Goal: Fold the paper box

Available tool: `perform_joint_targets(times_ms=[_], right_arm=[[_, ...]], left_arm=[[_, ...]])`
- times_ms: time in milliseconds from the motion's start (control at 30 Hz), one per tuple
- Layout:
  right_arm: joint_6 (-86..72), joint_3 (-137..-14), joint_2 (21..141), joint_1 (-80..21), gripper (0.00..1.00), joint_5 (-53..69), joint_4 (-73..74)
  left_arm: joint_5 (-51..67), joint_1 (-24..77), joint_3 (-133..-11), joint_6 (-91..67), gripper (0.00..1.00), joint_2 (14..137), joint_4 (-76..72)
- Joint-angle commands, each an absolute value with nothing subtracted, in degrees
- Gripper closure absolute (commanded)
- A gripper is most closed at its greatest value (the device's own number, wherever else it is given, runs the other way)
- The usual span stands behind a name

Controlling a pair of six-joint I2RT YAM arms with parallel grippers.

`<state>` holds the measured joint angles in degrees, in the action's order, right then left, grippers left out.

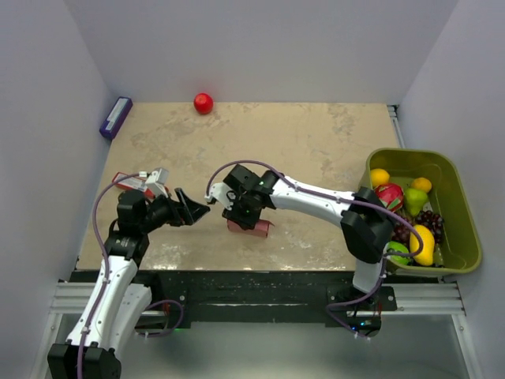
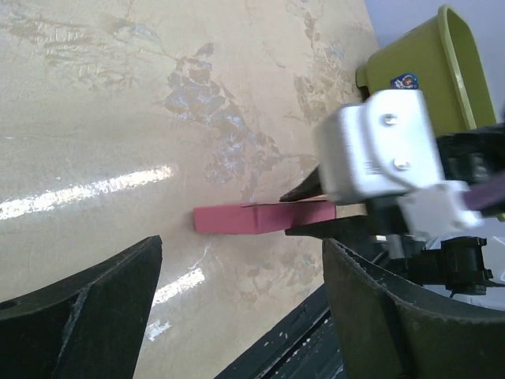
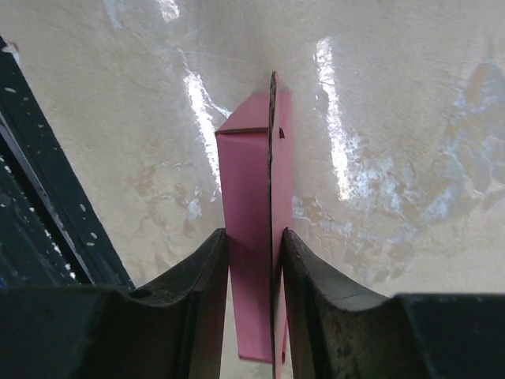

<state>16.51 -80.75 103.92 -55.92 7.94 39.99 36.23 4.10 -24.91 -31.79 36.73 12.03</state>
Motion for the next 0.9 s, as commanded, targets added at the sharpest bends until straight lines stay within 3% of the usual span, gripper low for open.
perform_joint_targets(times_ms=[0, 33, 100, 400, 667, 867], right_arm=[[21.0, -86.83, 107.66, -55.02, 0.63, 12.22, 46.76], [21.35, -87.18, 108.1, -54.93, 0.52, 11.96, 46.93], [21.53, -87.8, 108.9, -54.93, 0.39, 10.73, 46.76], [17.06, -82.54, 99.69, -54.05, 0.1, 8.53, 37.62], [12.22, -70.96, 85.79, -53.88, 0.04, 5.8, 29.64], [12.13, -61.45, 80.16, -53.88, 0.03, 4.74, 22.08]], left_arm=[[35.68, 3.69, -26.63, -29.71, 0.14, 35.68, 11.43], [35.6, 3.6, -26.46, -29.71, 0.14, 35.68, 11.16], [35.51, 3.6, -26.19, -29.88, 0.15, 35.51, 10.81], [35.86, 4.13, -23.64, -31.11, 0.17, 35.42, 6.95], [25.34, 15.53, -28.47, -24.99, 0.18, 41.81, 7.73], [27.32, 16.52, -38.66, -9.97, 0.18, 54.81, 12.04]])
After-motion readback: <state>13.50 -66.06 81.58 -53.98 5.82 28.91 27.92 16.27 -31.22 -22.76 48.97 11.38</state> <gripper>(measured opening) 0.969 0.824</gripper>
